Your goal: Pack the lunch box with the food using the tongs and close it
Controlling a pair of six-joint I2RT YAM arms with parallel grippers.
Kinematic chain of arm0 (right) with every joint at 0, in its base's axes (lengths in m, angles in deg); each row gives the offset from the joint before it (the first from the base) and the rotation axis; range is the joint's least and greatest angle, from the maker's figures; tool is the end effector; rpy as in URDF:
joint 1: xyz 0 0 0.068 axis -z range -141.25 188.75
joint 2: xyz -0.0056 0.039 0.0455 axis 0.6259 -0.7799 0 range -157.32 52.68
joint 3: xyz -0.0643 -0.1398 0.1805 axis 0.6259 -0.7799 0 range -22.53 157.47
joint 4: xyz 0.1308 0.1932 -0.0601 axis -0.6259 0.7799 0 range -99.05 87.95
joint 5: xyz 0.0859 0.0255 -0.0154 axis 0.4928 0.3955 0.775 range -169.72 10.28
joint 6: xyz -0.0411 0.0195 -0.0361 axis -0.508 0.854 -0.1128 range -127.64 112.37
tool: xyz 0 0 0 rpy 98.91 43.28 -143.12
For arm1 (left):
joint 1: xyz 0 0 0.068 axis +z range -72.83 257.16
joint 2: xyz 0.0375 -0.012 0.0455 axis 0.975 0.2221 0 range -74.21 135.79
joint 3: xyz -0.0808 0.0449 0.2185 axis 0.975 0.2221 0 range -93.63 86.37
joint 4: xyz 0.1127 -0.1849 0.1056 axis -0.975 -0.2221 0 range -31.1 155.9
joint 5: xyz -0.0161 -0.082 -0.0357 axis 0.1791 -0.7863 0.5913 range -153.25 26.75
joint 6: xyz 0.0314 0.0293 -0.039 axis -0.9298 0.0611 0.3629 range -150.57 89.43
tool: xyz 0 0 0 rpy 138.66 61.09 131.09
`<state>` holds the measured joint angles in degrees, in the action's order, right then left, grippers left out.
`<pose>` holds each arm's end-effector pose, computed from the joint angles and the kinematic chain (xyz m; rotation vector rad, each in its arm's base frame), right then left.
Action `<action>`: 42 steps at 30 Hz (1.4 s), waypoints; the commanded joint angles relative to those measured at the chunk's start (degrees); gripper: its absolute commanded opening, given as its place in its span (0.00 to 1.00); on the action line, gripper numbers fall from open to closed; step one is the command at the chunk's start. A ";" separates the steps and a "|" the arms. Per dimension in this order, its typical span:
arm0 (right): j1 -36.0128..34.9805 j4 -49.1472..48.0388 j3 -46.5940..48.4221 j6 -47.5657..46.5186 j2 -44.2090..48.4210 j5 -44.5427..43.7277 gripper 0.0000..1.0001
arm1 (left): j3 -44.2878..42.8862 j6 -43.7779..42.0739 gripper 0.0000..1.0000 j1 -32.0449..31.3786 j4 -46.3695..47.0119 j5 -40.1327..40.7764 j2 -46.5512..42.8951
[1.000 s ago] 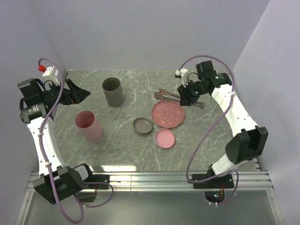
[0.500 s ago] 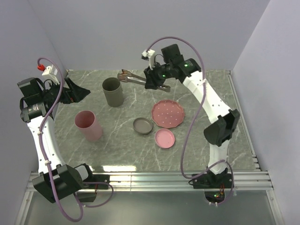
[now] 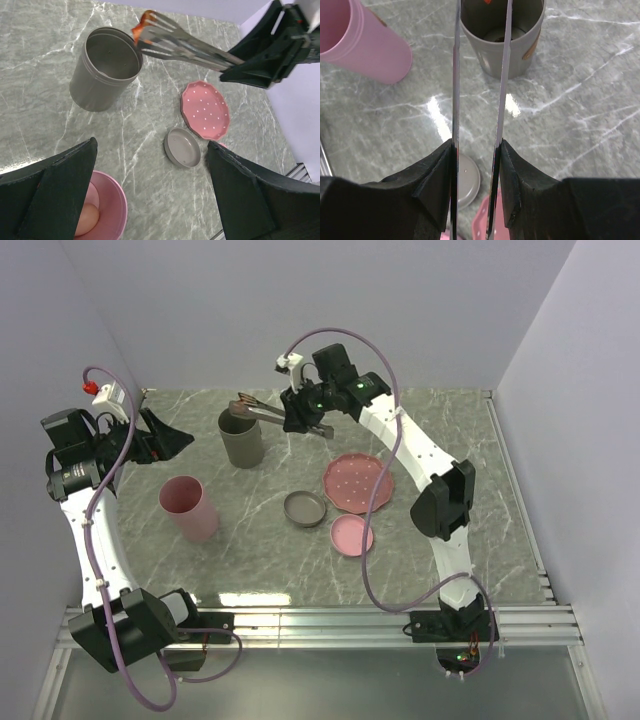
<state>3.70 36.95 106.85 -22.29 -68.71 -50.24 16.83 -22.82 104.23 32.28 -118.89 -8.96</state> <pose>0.3464 0.2681 0.3298 -1.1931 1.8972 0.7676 0.2185 0.0731 0.3485 -0.0083 1.9255 -0.7766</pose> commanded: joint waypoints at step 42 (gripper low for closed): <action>-1.51 9.37 -42.41 -10.56 38.31 -6.88 0.53 | -2.09 -7.13 0.99 0.26 -6.27 -1.40 -4.34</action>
<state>2.24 42.53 71.81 -29.42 -34.13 -54.48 17.18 -27.30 104.23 27.84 -118.24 -11.86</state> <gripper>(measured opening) 0.542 0.994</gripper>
